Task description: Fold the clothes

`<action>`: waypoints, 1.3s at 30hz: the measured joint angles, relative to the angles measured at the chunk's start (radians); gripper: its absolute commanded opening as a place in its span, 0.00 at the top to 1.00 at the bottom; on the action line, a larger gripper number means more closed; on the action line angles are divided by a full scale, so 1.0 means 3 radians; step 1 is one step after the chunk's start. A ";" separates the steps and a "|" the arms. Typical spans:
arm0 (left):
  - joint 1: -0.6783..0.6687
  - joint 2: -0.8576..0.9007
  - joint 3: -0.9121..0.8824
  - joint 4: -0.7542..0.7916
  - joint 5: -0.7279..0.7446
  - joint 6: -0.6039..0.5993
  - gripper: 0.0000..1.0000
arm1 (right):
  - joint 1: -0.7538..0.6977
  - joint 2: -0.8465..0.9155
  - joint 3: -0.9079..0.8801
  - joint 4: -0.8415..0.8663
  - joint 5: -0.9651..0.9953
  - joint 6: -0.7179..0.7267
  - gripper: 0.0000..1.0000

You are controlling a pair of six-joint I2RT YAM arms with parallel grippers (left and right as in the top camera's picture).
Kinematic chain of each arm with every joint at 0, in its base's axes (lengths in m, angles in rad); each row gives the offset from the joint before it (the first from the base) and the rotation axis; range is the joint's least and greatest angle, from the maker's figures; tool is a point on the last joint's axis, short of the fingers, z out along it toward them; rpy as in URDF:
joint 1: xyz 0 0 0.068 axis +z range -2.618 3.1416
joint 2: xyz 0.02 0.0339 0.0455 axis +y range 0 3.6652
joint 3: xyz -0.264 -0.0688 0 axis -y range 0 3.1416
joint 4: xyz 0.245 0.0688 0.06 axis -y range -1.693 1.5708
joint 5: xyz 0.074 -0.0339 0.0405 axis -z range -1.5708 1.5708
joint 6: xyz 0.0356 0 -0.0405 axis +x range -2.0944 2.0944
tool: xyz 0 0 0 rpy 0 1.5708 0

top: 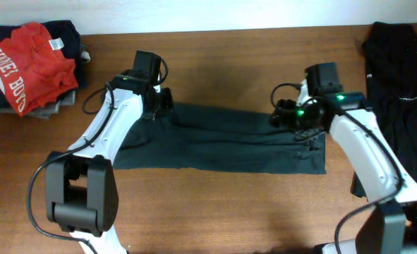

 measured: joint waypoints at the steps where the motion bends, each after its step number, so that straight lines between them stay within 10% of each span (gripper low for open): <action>1: 0.0000 0.0033 0.0004 -0.0003 0.0034 0.0005 0.99 | 0.0034 0.0046 0.0000 0.0029 -0.0008 0.0001 0.24; 39: 0.0000 0.0376 0.0072 -0.0006 -0.0212 -0.0108 0.99 | 0.0104 0.0275 -0.0003 -0.0014 -0.0010 0.0001 0.17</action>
